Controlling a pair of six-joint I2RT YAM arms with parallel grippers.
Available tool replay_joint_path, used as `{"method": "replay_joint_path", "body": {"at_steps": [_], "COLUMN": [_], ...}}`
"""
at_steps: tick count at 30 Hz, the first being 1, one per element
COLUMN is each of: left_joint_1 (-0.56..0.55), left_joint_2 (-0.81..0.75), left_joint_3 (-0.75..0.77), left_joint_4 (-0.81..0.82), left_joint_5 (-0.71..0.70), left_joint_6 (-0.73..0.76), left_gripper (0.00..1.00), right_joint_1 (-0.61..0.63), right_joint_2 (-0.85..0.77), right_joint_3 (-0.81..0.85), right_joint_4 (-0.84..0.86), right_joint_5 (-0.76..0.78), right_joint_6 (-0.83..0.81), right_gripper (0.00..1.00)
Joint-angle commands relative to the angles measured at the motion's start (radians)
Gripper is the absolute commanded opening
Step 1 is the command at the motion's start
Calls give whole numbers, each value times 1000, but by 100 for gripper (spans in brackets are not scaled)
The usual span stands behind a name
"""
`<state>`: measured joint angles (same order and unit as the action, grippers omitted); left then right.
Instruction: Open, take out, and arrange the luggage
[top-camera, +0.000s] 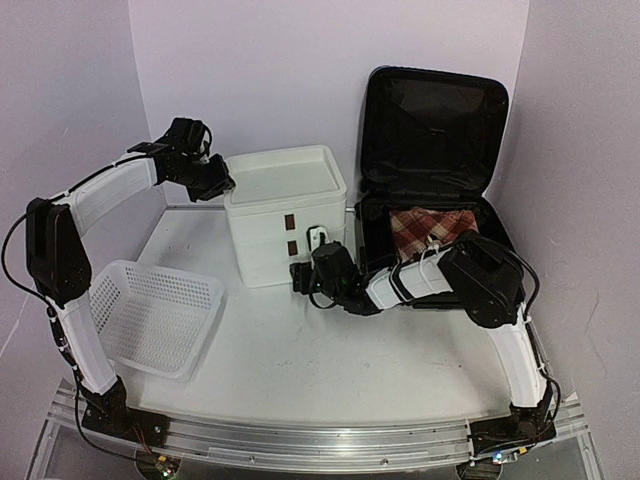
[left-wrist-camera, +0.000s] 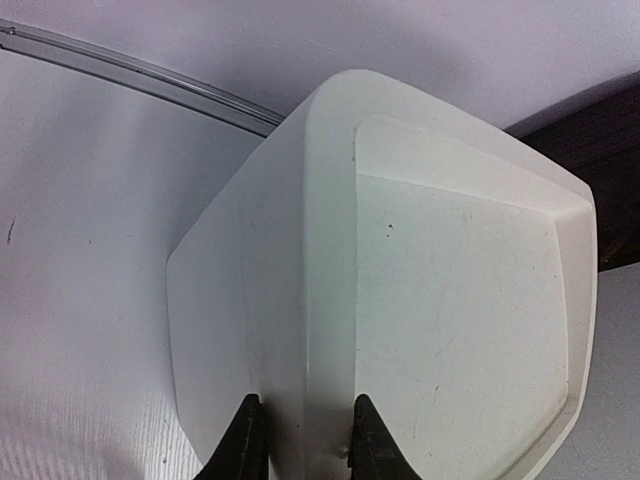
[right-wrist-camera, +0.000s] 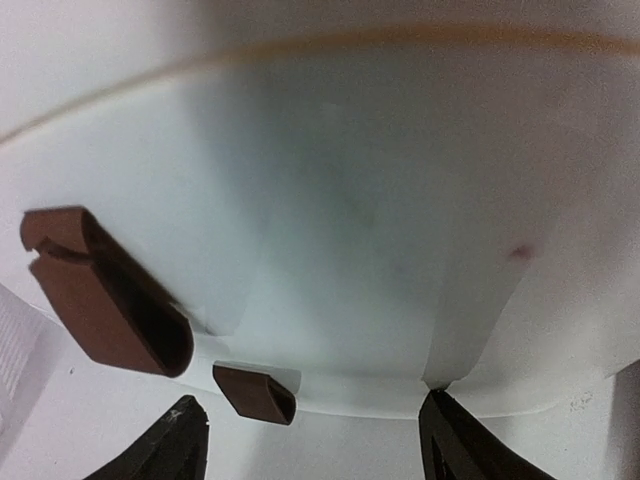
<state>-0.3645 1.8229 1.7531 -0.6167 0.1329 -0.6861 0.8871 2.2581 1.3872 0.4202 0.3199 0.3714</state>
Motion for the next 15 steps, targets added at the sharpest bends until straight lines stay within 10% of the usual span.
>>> {"method": "replay_joint_path", "body": {"at_steps": [1,7,15], "left_joint_1": [-36,-36,-36], "left_joint_2": [70,58,68], "left_joint_3": [-29,-22,-28], "left_joint_4": [-115,-112,-109], "left_joint_5": [377,390,417], "left_joint_6": [-18,7,0], "left_gripper": [8,35,41], "right_joint_1": [-26,-9,-7], "right_joint_2": [64,87,137], "right_joint_3": [37,30,71], "right_joint_4": [241,301,376], "right_joint_5": [44,114,196], "right_joint_6": [-41,-60,-62], "right_gripper": [73,78,68]}}
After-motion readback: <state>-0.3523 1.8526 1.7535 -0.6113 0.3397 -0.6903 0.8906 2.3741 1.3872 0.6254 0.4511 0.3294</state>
